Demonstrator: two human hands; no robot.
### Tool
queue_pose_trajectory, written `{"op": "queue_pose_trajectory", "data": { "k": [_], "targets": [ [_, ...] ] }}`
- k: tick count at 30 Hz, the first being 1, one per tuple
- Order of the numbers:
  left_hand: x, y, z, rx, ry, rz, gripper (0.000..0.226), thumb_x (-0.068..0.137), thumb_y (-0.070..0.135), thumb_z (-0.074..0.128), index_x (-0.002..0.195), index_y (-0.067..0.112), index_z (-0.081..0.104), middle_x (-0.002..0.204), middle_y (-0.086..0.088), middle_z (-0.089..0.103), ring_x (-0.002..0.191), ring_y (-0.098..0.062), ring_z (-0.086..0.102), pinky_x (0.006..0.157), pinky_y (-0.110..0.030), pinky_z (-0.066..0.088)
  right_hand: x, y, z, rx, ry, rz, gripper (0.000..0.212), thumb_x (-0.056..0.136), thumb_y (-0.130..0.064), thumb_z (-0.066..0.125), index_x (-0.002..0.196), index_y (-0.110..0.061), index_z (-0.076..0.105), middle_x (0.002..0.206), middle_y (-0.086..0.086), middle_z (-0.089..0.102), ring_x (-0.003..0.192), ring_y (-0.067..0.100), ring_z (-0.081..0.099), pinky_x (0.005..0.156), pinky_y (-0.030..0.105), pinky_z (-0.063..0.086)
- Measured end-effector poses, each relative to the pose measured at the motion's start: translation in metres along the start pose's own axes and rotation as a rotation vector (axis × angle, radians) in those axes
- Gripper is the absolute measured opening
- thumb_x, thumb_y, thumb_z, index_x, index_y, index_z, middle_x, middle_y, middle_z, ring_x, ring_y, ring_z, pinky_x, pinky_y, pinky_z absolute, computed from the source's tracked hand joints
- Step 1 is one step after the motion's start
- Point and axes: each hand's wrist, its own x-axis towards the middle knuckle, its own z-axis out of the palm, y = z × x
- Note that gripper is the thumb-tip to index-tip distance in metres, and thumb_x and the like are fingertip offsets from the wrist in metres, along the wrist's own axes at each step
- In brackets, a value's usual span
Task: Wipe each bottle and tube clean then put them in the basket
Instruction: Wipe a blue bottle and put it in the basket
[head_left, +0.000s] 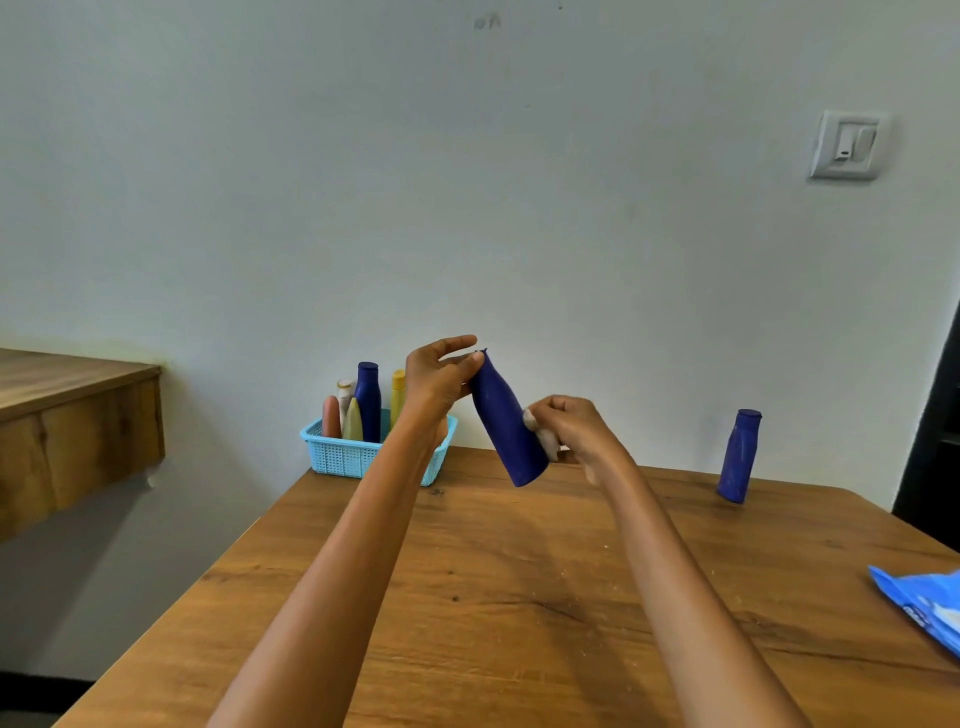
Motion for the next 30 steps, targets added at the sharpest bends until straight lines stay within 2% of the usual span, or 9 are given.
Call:
{"op": "queue_pose_trajectory", "data": {
  "k": [4, 8, 11, 13, 16, 20, 24, 27, 30],
  "targets": [
    [0.006, -0.006, -0.005, 0.045, 0.122, -0.014, 0.026, 0.087, 0.005, 0.063, 0.113, 0.01, 0.061, 0.096, -0.009, 0.065, 0.085, -0.016, 0.063, 0.067, -0.02, 0.056, 0.001, 0.012, -0.001, -0.113, -0.047, 0.149, 0.008, 0.086, -0.009, 0.055, 0.084, -0.008, 0.063, 0.078, 0.01, 0.063, 0.067, 0.021, 0.06, 0.065, 0.031, 0.053],
    [0.007, -0.011, -0.004, 0.102, 0.157, -0.031, 0.027, 0.086, 0.007, 0.065, 0.112, 0.01, 0.061, 0.097, -0.01, 0.066, 0.089, -0.02, 0.064, 0.078, -0.03, 0.056, 0.004, 0.012, 0.004, -0.191, -0.057, 0.078, 0.011, 0.085, -0.005, 0.056, 0.086, -0.01, 0.066, 0.093, 0.014, 0.068, 0.078, 0.022, 0.065, 0.066, 0.033, 0.057],
    [0.005, -0.016, 0.003, 0.18, 0.114, -0.045, 0.024, 0.083, 0.009, 0.069, 0.106, 0.011, 0.063, 0.093, -0.009, 0.068, 0.087, -0.021, 0.066, 0.083, -0.036, 0.056, 0.005, -0.001, 0.016, -0.135, 0.007, -0.091, 0.014, 0.086, -0.005, 0.057, 0.085, -0.014, 0.067, 0.094, 0.009, 0.068, 0.087, 0.022, 0.066, 0.075, 0.035, 0.057],
    [0.004, -0.021, 0.006, 0.242, 0.101, -0.038, 0.023, 0.081, 0.012, 0.071, 0.103, 0.011, 0.064, 0.094, -0.01, 0.07, 0.089, -0.024, 0.067, 0.084, -0.041, 0.056, 0.003, -0.01, 0.024, -0.093, 0.033, -0.17, 0.01, 0.086, -0.009, 0.06, 0.092, -0.013, 0.067, 0.094, 0.004, 0.068, 0.088, 0.019, 0.065, 0.073, 0.03, 0.055],
    [0.004, -0.028, 0.004, 0.286, 0.114, -0.044, 0.027, 0.077, 0.015, 0.075, 0.102, 0.01, 0.066, 0.094, -0.011, 0.071, 0.087, -0.025, 0.069, 0.083, -0.043, 0.056, 0.0, -0.012, 0.034, -0.106, 0.075, -0.241, 0.02, 0.082, -0.014, 0.066, 0.102, -0.011, 0.065, 0.098, 0.001, 0.067, 0.088, 0.014, 0.062, 0.069, 0.023, 0.051],
    [0.004, -0.039, -0.003, 0.397, 0.093, -0.083, 0.029, 0.073, 0.022, 0.079, 0.098, 0.015, 0.066, 0.095, -0.009, 0.072, 0.089, -0.023, 0.068, 0.085, -0.043, 0.055, 0.004, 0.005, 0.036, -0.134, 0.004, -0.126, 0.025, 0.076, -0.014, 0.071, 0.1, -0.011, 0.064, 0.098, 0.0, 0.065, 0.089, 0.015, 0.061, 0.065, 0.021, 0.049],
    [0.003, -0.047, -0.004, 0.529, 0.058, -0.1, 0.032, 0.075, 0.024, 0.077, 0.103, 0.011, 0.067, 0.103, -0.013, 0.069, 0.094, -0.025, 0.065, 0.084, -0.042, 0.055, 0.007, 0.024, 0.033, -0.28, -0.143, 0.058, 0.027, 0.072, -0.009, 0.072, 0.098, -0.012, 0.063, 0.099, 0.007, 0.065, 0.095, 0.024, 0.064, 0.073, 0.031, 0.052],
    [0.003, -0.048, -0.003, 0.593, 0.036, -0.084, 0.024, 0.075, 0.024, 0.077, 0.095, 0.015, 0.067, 0.1, -0.012, 0.069, 0.093, -0.025, 0.065, 0.083, -0.042, 0.056, 0.008, 0.026, 0.034, -0.26, -0.064, 0.008, 0.026, 0.074, -0.004, 0.067, 0.1, -0.01, 0.066, 0.098, 0.006, 0.065, 0.094, 0.021, 0.062, 0.072, 0.028, 0.05],
    [0.002, -0.046, -0.002, 0.673, 0.008, -0.058, 0.018, 0.075, 0.024, 0.077, 0.086, 0.021, 0.063, 0.092, -0.011, 0.069, 0.086, -0.024, 0.066, 0.08, -0.042, 0.056, 0.01, 0.02, 0.038, -0.097, 0.01, -0.071, 0.02, 0.079, -0.007, 0.064, 0.097, -0.013, 0.067, 0.096, 0.002, 0.068, 0.093, 0.017, 0.063, 0.069, 0.024, 0.047]
  ]
}}
